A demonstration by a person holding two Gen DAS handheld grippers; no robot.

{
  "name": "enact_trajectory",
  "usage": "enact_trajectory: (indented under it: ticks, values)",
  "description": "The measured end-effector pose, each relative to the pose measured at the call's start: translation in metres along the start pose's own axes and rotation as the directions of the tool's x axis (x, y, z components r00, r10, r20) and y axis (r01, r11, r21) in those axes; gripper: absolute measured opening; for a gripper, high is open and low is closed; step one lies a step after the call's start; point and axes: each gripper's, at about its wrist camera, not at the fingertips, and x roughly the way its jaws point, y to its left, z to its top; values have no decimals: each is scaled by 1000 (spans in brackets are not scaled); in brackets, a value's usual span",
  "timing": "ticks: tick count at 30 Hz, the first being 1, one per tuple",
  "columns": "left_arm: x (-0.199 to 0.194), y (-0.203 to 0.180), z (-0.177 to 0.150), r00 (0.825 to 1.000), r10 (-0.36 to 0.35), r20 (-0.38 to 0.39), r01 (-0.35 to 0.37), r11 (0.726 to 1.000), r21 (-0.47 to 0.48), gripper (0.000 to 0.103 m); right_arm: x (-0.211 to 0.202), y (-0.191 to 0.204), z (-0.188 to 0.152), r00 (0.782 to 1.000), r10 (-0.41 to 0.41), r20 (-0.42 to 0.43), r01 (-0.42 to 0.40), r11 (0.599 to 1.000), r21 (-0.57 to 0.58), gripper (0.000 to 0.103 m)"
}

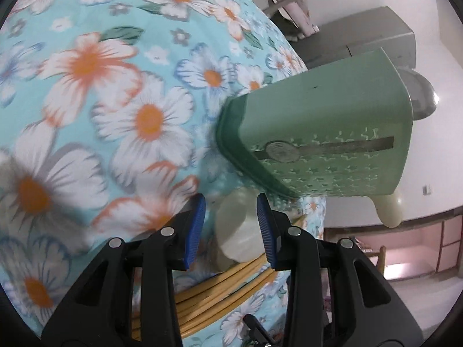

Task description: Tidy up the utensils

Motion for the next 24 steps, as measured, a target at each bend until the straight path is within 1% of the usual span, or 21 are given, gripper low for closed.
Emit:
enact_trajectory:
  ticks: [4,6,7,9,11,13,14,15,17,21,24]
  values:
    - [7,0,14,995,-92,-45,91,995,-35,34,0,0,0,1000,0,0,0,1000,0,97]
    - [6,2,14,986,-155,-55,153,987,-48,34,0,1,0,1000,-1,0,1,1000,-1,97]
    - [4,0,12,982,-183,-51,181,983,-39,34,0,0,-1,1000,-1,0,1,1000,0,97]
    - [-1,-6,7,976,-213,-39,214,977,2,34,0,1,0,1000,-2,1,2,1000,-1,97]
    - [-8,-17,1,968,-250,-33,252,965,70,34,0,0,-1,1000,-1,1,1,1000,-1,97]
    - [-12,-32,-6,959,-279,-52,284,948,145,34,1,1,0,1000,-2,2,2,1000,-1,97]
    - [-12,-36,-10,957,-282,-60,289,942,169,34,1,1,0,1000,-3,2,3,1000,-1,97]
    - [-13,-45,-16,956,-284,-76,294,931,215,34,1,2,0,1000,-3,1,3,1000,-1,97]
    - [-10,-59,-26,954,-278,-113,299,913,277,34,1,2,0,1000,-3,2,3,1000,-1,97]
    - [-13,-65,-51,959,-236,-157,277,899,338,33,1,1,1,1000,2,-5,-2,1000,-2,97]
    - [-14,-66,-65,953,-243,-182,293,890,349,34,-2,-2,-1,1000,17,-12,-17,1000,-11,97]
